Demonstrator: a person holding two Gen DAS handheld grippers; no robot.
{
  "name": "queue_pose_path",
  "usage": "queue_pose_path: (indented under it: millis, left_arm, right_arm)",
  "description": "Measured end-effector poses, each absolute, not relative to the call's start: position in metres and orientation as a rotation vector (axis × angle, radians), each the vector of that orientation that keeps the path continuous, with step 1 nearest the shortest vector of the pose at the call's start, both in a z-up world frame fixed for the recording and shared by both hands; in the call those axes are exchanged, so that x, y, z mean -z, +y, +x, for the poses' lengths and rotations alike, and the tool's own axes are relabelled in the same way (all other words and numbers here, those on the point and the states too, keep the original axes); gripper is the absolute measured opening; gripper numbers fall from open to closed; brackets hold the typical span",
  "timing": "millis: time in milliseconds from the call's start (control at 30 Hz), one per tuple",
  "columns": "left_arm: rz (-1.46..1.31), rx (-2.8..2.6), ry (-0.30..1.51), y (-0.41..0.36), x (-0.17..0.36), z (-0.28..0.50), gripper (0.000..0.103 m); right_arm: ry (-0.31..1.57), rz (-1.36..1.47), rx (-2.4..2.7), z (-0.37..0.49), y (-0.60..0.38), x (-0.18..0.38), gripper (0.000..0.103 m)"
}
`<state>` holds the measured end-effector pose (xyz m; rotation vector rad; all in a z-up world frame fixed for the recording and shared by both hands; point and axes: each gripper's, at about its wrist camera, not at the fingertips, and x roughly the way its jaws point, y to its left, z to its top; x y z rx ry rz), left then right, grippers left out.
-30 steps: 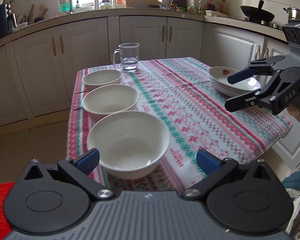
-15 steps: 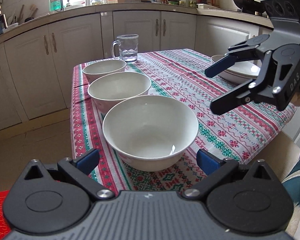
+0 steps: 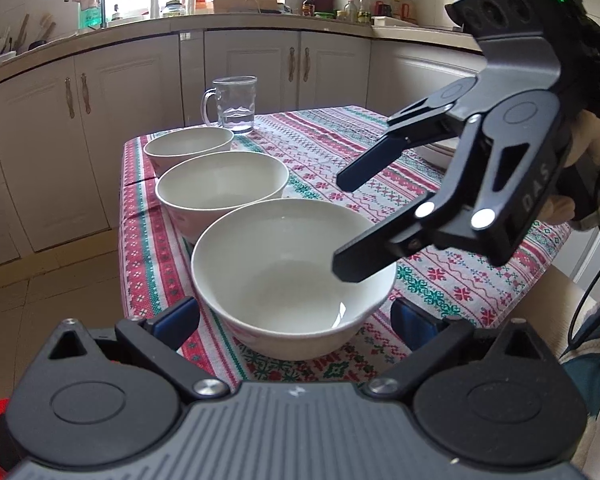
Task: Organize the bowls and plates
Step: 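Reach the right gripper to a white bowl and grasp its rim, then lift the white bowl with the right gripper and carry it toward the plate stack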
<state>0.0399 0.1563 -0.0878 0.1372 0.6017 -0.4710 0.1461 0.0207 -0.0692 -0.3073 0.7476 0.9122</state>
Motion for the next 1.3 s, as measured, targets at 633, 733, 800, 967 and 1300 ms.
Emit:
queue_pose_path:
  millis: [633, 733, 800, 967, 1300]
  left_arm:
    - [0.118, 0.485, 0.604, 0.16, 0.085, 0.045, 0.093]
    - [0.118, 0.486, 0.614, 0.159, 0.084, 0.047, 0.093]
    - [0.12, 0.488, 0.621, 0.158, 0.083, 0.048, 0.093]
    - [0.122, 0.5, 0.626, 0.153, 0.079, 0.05, 0.093]
    - [0.138, 0.552, 0.622, 0.133, 0.069, 0.051, 0.093]
  right_arm:
    - [0.826, -0.264, -0.966, 0.159, 0.034, 0.083, 0.071]
    - [0.829, -0.259, -0.968, 0.159, 0.033, 0.082, 0.071]
    - [0.829, -0.256, -0.967, 0.159, 0.033, 0.082, 0.071]
    - [0.826, -0.252, -0.96, 0.157, 0.027, 0.081, 0.071]
    - [0.815, -0.21, -0.929, 0.149, -0.001, 0.072, 0.071]
